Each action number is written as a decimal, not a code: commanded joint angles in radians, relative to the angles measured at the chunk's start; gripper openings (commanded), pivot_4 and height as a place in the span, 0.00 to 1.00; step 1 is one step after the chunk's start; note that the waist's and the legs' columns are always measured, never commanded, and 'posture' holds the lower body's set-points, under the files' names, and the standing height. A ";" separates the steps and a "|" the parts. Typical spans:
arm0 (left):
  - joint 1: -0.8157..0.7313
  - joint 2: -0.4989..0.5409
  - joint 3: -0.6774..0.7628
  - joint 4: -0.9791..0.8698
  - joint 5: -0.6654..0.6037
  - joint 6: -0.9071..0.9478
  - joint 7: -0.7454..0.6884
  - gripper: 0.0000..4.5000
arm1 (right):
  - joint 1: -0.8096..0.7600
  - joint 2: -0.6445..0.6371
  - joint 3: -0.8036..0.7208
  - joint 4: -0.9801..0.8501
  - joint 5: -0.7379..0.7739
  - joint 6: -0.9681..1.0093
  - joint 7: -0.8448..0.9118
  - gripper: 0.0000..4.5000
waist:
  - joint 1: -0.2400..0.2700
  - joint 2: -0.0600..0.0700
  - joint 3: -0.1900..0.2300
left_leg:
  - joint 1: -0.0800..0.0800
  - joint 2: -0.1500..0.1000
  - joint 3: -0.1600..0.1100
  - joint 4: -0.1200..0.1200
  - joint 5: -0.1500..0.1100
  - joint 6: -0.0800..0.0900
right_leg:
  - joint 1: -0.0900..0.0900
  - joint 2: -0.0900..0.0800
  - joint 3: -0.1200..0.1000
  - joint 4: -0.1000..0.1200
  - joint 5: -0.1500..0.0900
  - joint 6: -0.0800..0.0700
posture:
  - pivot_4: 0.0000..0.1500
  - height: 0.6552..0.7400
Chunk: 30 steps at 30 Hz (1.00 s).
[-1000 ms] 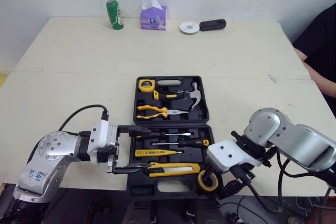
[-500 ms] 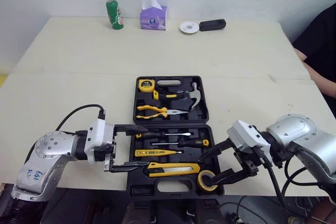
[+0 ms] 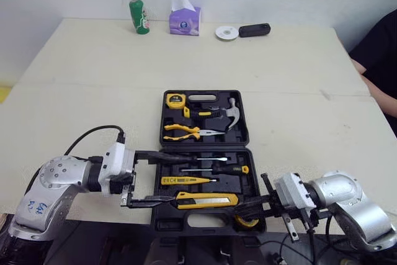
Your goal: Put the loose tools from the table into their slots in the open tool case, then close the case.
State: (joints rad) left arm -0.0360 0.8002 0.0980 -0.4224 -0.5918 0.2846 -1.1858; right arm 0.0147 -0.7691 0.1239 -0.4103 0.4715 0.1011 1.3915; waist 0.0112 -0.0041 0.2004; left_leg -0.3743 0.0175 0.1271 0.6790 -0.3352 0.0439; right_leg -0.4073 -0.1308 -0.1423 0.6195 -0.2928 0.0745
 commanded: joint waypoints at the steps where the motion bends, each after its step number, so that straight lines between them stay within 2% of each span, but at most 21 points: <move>1: 0.006 0.025 0.009 -0.018 0.006 -0.034 -0.040 1.00 | 0.004 0.013 0.013 0.007 -0.018 -0.062 0.003 0.00 | 0.002 0.000 0.000 | 0.000 0.000 0.000 0.000 0.000 0.000 | 0.000 0.000 0.000 0.000 0.000 0.000 | 1.00 1.00; 8: -0.002 0.024 0.002 -0.004 0.018 -0.068 -0.061 1.00 | -0.004 0.017 0.050 0.106 -0.105 -0.136 -0.008 0.00 | 0.004 0.000 0.000 | 0.000 0.000 0.000 0.000 0.000 0.000 | 0.000 0.000 0.000 0.000 0.000 0.000 | 1.00 1.00; 12: -0.009 0.027 0.000 0.005 0.028 -0.073 -0.060 1.00 | -0.006 0.017 0.102 0.223 -0.178 -0.228 0.014 0.00 | 0.004 0.000 0.000 | 0.001 0.000 0.000 0.000 0.000 0.000 | 0.000 0.000 0.000 0.000 0.000 0.000 | 1.00 1.00; 18: -0.002 0.038 0.006 0.001 0.040 -0.059 -0.048 1.00 | -0.003 0.042 0.162 0.344 -0.244 -0.306 -0.019 0.00 | -0.009 -0.005 -0.003 | 0.008 0.002 -0.002 0.000 -0.003 -0.006 | 0.010 0.001 -0.002 -0.002 -0.001 -0.001 | 1.00 1.00; 22: 0.004 0.041 0.014 0.013 0.046 -0.053 -0.037 1.00 | 0.018 0.045 0.158 0.397 -0.208 -0.306 -0.031 0.00 | -0.013 -0.009 -0.006 | 0.014 0.003 -0.004 -0.002 -0.004 -0.008 | 0.015 0.001 -0.004 -0.003 -0.001 -0.002 | 1.00 1.00; 25: 0.016 0.056 0.016 0.017 0.038 -0.004 -0.025 1.00 | 0.021 0.066 0.132 0.412 -0.132 -0.231 -0.052 0.00 | -0.012 -0.017 -0.010 | 0.020 0.002 -0.004 -0.011 -0.003 -0.009 | 0.019 0.001 -0.004 -0.007 -0.002 -0.003 | 1.00 1.00; 30: 0.042 0.027 0.098 0.042 0.047 -0.016 0.059 1.00 | -0.030 0.049 0.113 0.359 -0.105 -0.196 -0.049 0.00 | -0.014 -0.016 -0.010 | 0.022 0.003 -0.005 -0.013 -0.002 -0.010 | 0.020 0.001 -0.004 -0.008 -0.002 -0.004 | 1.00 1.00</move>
State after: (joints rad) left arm -0.0005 0.8297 0.1453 -0.3763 -0.5429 0.2822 -1.1535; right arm -0.0155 -0.6977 0.2476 -0.1145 0.4206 -0.1532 1.3811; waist -0.0030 -0.0200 0.1902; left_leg -0.3528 0.0200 0.1225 0.6658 -0.3373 0.0344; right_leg -0.3873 -0.1297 -0.1460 0.6120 -0.2950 0.0702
